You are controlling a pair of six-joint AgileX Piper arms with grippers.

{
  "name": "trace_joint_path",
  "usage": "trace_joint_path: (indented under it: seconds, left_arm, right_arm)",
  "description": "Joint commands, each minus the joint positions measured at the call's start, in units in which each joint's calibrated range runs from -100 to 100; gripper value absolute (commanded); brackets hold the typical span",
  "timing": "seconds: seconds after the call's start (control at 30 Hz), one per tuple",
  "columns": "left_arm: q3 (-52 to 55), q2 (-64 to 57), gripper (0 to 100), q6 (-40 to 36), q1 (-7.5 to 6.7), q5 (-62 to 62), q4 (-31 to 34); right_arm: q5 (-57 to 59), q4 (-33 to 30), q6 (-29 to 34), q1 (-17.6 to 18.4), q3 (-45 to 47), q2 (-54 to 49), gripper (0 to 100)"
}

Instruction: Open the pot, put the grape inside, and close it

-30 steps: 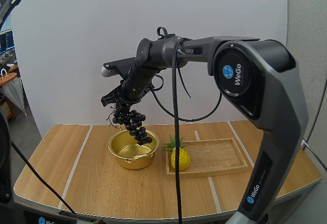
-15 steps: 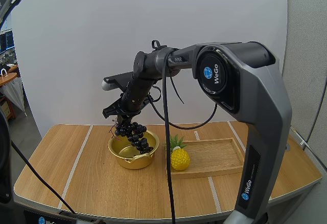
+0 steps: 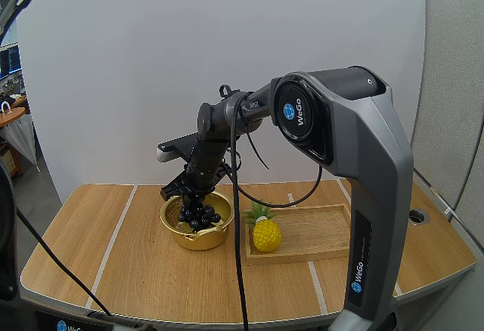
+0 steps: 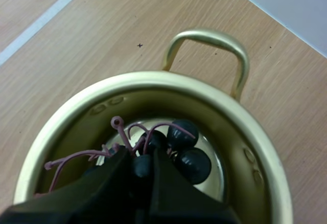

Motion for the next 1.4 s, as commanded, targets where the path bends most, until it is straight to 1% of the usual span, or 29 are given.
trace_joint_path:
  seconds: [0.0,0.13,0.23,0.27,0.33,0.37,0.4,0.43,0.67,0.83,0.93,1.17,1.27,1.37]
  left_arm:
    - [-0.5,-0.4,0,-0.8,-0.17,-3.4,-0.2]
    - [-0.5,-0.4,0,-0.8,-0.17,-3.4,-0.2]
    - [-0.5,-0.4,0,-0.8,-0.17,-3.4,-0.2]
    - [-0.5,-0.4,0,-0.8,-0.17,-3.4,-0.2]
    - [-0.5,-0.4,0,-0.8,-0.17,-3.4,-0.2]
    - [-0.5,-0.4,0,-0.8,-0.17,-3.4,-0.2]
    - [-0.5,-0.4,0,-0.8,-0.17,-3.4,-0.2]
    - [-0.5,-0.4,0,-0.8,-0.17,-3.4,-0.2]
    - [-0.5,-0.4,0,-0.8,-0.17,-3.4,-0.2]
    - [-0.5,-0.4,0,-0.8,-0.17,-3.4,-0.2]
    - [-0.5,-0.4,0,-0.8,-0.17,-3.4,-0.2]
    - [-0.5,-0.4,0,-0.8,-0.17,-3.4,-0.2]
    - [-0.5,-0.4,0,-0.8,-0.17,-3.4,-0.2]
    - [-0.5,-0.4,0,-0.8,-0.17,-3.4,-0.2]
  right_arm:
    - [-5.9,-1.5,-0.3,0.1,3.1,3.3,0]
    - [-7.7,-0.8,-0.3,0.1,2.7,4.7,0]
    - [-6.4,-0.5,-0.3,0.1,1.4,4.8,0]
    - [-5.3,-0.5,-0.3,0.1,0.6,4.8,4]
    - [-3.2,-0.5,-0.3,0.1,-0.8,4.8,33]
    - [-2.5,-0.6,-0.3,0.1,-1.5,4.8,55]
    - [-2.3,-1.0,-0.1,0.1,-1.8,4.8,80]
    - [-2.0,-1.3,0.4,0.1,-2.0,4.8,100]
    - [-1.1,-1.4,1.2,0.1,-2.1,4.4,100]
    - [-0.2,-1.4,1.2,0.1,-2.1,0.6,100]
    - [1.5,-1.4,1.2,0.1,-2.1,-2.9,100]
    - [9.7,-2.0,1.2,0.1,-2.1,-12.6,100]
    - [13.7,-3.1,2.9,0.1,-2.1,-17.7,100]
    - [15.4,-4.3,4.0,0.1,-0.2,-23.8,100]
